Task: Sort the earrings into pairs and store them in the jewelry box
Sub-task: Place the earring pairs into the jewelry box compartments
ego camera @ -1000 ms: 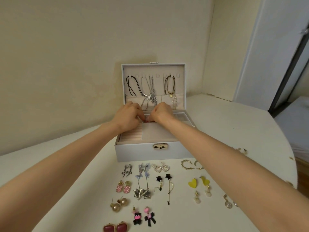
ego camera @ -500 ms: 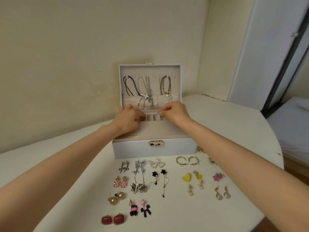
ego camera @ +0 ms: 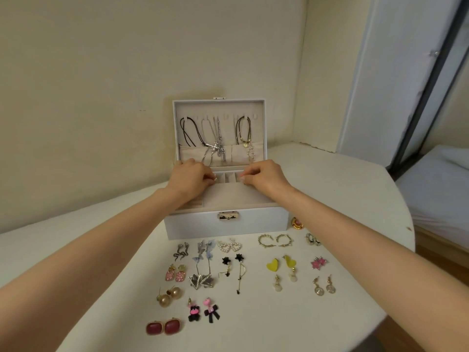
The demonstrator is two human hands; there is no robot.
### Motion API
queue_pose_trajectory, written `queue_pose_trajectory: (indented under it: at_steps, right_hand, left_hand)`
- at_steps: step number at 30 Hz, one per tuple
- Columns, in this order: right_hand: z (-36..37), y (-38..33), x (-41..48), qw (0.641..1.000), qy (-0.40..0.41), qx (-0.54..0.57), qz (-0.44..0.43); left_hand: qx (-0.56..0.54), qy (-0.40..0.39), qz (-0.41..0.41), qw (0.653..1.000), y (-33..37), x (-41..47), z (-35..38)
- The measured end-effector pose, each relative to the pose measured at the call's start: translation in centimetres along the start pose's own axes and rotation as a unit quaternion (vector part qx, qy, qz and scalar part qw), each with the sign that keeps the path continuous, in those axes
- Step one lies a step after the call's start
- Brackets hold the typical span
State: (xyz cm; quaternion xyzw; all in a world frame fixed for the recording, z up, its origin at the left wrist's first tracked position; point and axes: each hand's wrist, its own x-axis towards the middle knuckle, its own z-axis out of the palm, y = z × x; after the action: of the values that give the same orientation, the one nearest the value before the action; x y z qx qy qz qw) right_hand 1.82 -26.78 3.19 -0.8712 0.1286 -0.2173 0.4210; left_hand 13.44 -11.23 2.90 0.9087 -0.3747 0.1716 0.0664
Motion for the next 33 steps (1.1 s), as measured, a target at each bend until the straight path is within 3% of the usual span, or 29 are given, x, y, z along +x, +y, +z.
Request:
queue_pose_trajectory:
  at_steps: [10,17,20,29,33]
  right_hand:
    - [1.7,0.2,1.6,0.999,-0.008,-0.026,-0.025]
    - [4.6,-1.8,5.4,0.996,-0.035,-0.059,-0.058]
    - [5.4,-2.1,6.4,0.993,-0.071,-0.077,-0.06]
    - [5.8,-1.4,7.3,0.991,-0.061,-0.091,-0.08]
    - [5.4,-1.2,6.9,0.987,-0.083,-0.098,-0.092]
  left_hand:
    - [-0.02,-0.034,0.04,0.998,-0.6,1.2,-0.9]
    - [-0.105,-0.015,0.003,0.994,-0.9,0.7,0.0]
    - [-0.101,0.003,0.004,0.995,-0.7,0.6,0.0]
    - [-0.073,0.015,0.004,0.997,-0.9,0.9,0.4]
    - [-0.103,-0.016,-0.004,0.995,-1.1,1.1,0.3]
